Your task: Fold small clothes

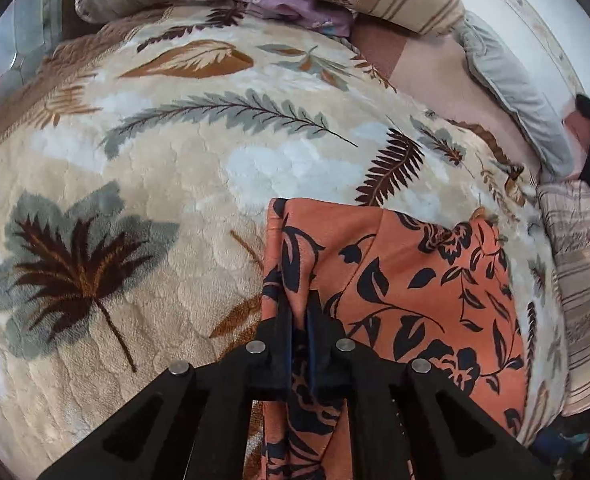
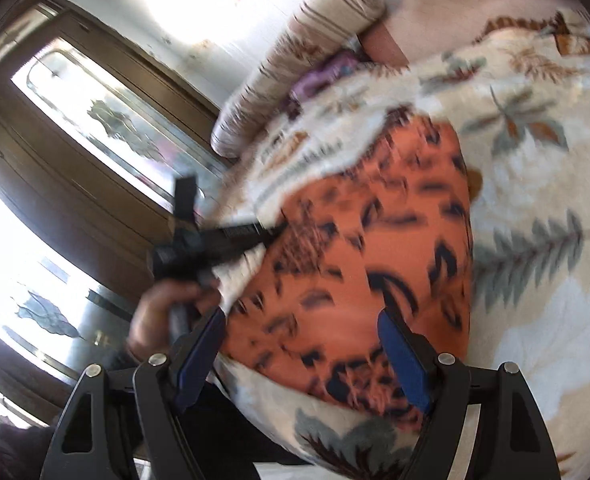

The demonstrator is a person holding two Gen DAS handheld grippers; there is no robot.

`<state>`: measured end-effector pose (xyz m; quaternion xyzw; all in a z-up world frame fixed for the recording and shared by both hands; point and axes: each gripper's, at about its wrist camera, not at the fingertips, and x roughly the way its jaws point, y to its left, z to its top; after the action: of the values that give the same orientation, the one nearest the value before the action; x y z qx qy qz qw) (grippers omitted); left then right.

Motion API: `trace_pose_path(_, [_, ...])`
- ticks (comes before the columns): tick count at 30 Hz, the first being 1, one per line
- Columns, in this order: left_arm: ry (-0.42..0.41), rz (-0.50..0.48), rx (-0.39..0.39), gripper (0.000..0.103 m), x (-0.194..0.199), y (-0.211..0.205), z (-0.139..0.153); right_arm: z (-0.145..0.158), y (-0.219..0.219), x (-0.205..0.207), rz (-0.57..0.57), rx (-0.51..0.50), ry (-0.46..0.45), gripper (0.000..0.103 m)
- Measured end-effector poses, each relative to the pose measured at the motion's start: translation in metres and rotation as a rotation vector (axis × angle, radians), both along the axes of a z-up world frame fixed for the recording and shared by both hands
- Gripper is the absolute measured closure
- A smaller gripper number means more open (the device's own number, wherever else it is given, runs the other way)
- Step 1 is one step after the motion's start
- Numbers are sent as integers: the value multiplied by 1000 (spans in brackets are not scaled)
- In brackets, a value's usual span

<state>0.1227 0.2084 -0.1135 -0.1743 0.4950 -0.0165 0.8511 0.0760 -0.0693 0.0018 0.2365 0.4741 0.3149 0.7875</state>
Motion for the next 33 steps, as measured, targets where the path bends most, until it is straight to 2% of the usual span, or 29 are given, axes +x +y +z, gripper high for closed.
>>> trace_pose_path(2, [-3,6,-19,96,-1,3,-3,4,-3,23,-17,70,21,22])
trace_pose_path(4, [6,16,-42,96,0,5,-3,-6,-3,50,-33,129,78,20])
trace_pose_path(5, [11,18,-41,96,0,5,-2,-18,-1,61,-36,155,138,18])
trace_pose_path(7, [14,27,-32,94,1,4,3,-62,6,79,-35,189,332,18])
trace_pose_path(8, [20,37,-33,93,0,3,7,-80,6,82,-43,208,381,18])
trace_pose_path(9, [20,48,-27,92,-4,2,15,-86,2,81,-60,237,362,18])
trace_pose_path(10, [17,54,-19,83,-9,1,24,-84,-1,80,-66,263,351,18])
trace_pose_path(11, [-2,63,-5,65,-18,-3,37,-83,-2,79,-65,271,353,18])
trace_pose_path(13, [-87,51,-3,44,-41,-11,61,-83,-1,79,-55,264,358,18])
trace_pose_path(14, [-126,35,3,43,-55,-18,70,-83,-1,81,-54,262,363,18])
trace_pose_path(16, [-147,-15,37,43,-74,-35,70,-82,-2,82,-61,262,371,18])
trace_pose_path(18, [-71,-16,105,43,-78,-44,44,-80,-1,80,-57,253,364,18])
trace_pose_path(19, [-2,-2,117,50,-77,-43,23,-78,-1,80,-51,244,362,18])
trace_pose_path(20, [24,17,94,48,-79,-37,5,-74,-1,79,-43,236,362,18])
trace_pose_path(21, [-7,31,93,44,-84,-33,1,-65,-3,79,-29,251,353,18])
trace_pose_path(25, [4,42,71,44,-89,-29,0,-39,-16,95,-53,303,251,18])
trace_pose_path(26, [2,42,71,44,-89,-28,-2,-40,-21,104,-80,302,249,18])
trace_pose_path(28, [-2,46,61,44,-90,-27,-4,-60,-25,125,-112,302,298,15])
trace_pose_path(30, [-2,49,48,44,-92,-25,-5,-101,-26,137,-137,268,424,15])
trace_pose_path(31, [-3,51,49,44,-90,-25,-3,-105,-30,136,-158,302,428,15])
trace_pose_path(33, [-6,52,55,44,-90,-27,-2,-85,-31,129,-152,286,378,15])
